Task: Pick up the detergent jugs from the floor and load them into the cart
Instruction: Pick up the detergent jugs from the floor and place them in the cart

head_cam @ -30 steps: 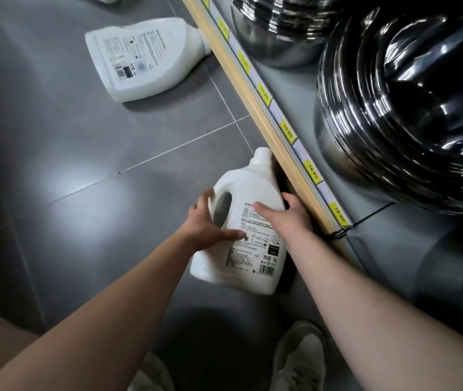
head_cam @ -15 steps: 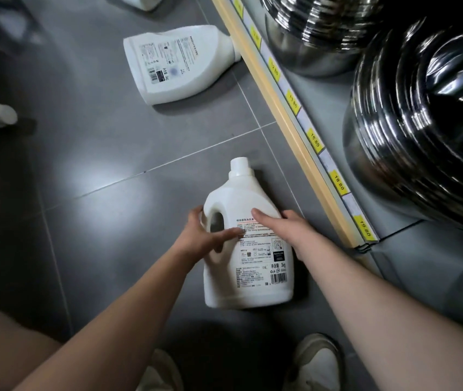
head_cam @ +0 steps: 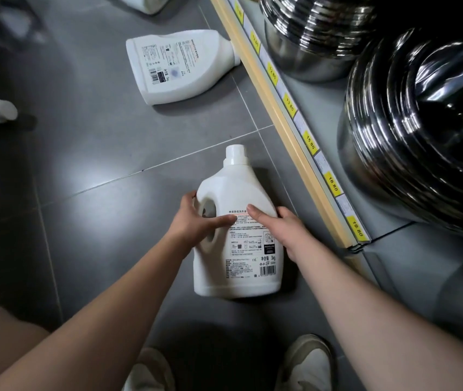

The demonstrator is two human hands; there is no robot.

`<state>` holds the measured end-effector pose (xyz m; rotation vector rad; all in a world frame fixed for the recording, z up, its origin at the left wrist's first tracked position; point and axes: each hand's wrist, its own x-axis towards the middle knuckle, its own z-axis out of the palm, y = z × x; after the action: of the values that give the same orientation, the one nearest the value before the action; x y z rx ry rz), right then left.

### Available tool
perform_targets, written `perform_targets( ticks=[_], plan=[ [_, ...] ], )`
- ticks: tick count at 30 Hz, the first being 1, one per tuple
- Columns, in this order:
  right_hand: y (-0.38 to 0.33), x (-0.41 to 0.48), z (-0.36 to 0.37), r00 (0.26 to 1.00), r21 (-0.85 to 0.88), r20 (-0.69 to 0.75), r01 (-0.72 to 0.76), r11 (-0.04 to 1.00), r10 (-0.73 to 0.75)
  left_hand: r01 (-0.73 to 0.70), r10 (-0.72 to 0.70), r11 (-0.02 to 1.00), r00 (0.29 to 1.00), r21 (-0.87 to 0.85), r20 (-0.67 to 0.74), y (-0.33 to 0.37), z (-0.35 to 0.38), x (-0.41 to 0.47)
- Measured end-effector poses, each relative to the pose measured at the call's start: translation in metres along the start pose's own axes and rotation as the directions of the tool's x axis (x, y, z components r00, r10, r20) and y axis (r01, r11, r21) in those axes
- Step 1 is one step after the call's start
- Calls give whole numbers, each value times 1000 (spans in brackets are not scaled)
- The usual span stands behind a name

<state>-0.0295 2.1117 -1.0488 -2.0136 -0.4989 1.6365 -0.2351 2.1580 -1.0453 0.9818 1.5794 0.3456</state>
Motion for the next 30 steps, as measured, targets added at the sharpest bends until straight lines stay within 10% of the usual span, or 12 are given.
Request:
perform_targets(
  ticks=[16, 30],
  plan=[
    [-72, -11, -4, 893, -230, 13, 440, 868, -449, -522, 536, 843, 837, 133, -111, 57, -51, -7],
    [-62, -31, -11, 844, -511, 164, 515, 688, -510, -624, 635, 670, 762, 402, 125, 55, -73, -36]
  ],
)
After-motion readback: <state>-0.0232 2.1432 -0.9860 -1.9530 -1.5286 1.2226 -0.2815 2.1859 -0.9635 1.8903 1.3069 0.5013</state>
